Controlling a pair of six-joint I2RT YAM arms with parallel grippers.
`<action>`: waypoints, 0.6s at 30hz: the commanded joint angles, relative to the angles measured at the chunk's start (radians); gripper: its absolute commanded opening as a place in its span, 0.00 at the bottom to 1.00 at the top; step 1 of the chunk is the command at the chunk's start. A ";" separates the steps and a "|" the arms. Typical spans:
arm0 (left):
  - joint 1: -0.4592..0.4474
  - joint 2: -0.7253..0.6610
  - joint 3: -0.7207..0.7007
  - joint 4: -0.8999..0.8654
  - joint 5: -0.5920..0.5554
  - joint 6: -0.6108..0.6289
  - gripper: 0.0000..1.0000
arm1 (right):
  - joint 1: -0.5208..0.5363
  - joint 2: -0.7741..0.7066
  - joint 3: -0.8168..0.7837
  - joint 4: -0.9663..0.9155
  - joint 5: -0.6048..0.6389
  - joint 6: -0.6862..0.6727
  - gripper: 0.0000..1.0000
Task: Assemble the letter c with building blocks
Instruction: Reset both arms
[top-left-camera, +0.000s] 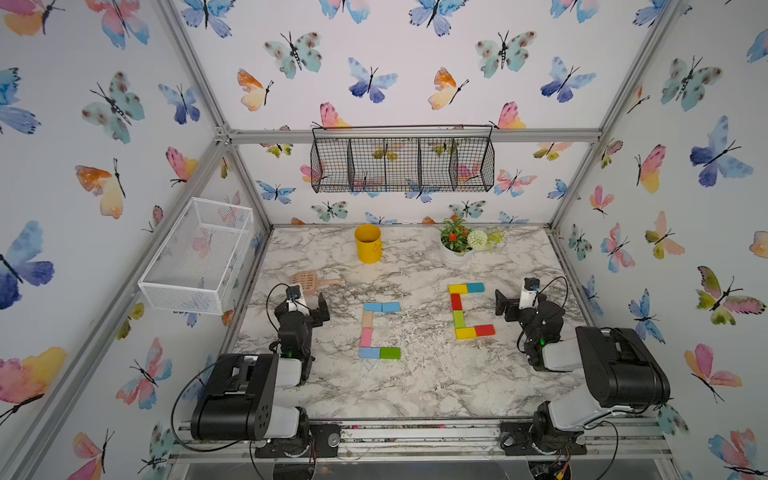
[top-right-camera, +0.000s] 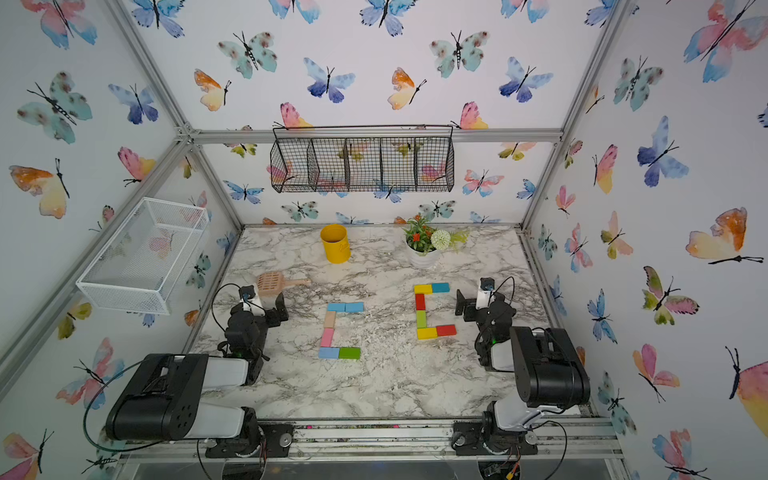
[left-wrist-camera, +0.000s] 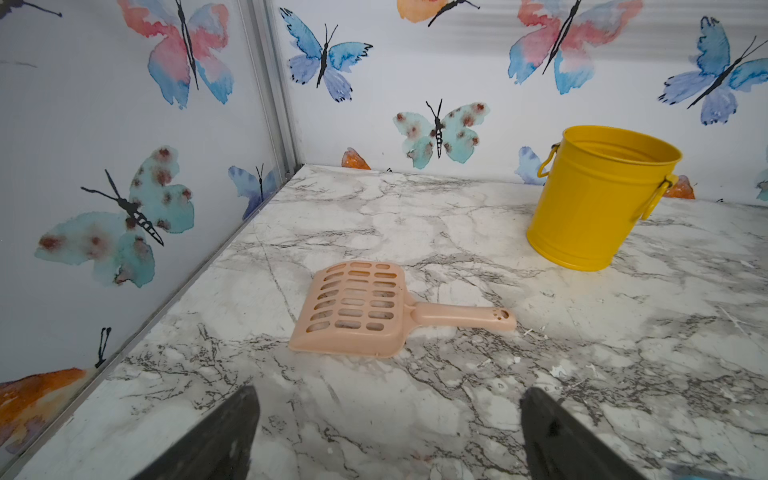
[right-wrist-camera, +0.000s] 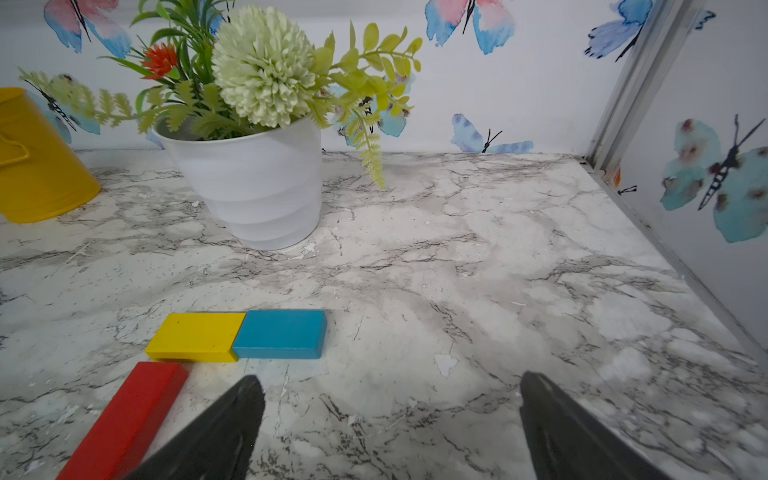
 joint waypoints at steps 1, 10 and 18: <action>0.000 -0.004 0.012 -0.008 -0.017 -0.004 0.98 | 0.000 0.001 0.006 0.005 -0.009 -0.008 1.00; 0.001 -0.004 0.012 -0.008 -0.017 -0.004 0.98 | 0.000 0.001 0.005 0.009 -0.009 -0.008 1.00; 0.000 -0.004 0.011 -0.008 -0.016 -0.003 0.98 | 0.000 -0.018 -0.110 0.199 0.138 0.055 1.00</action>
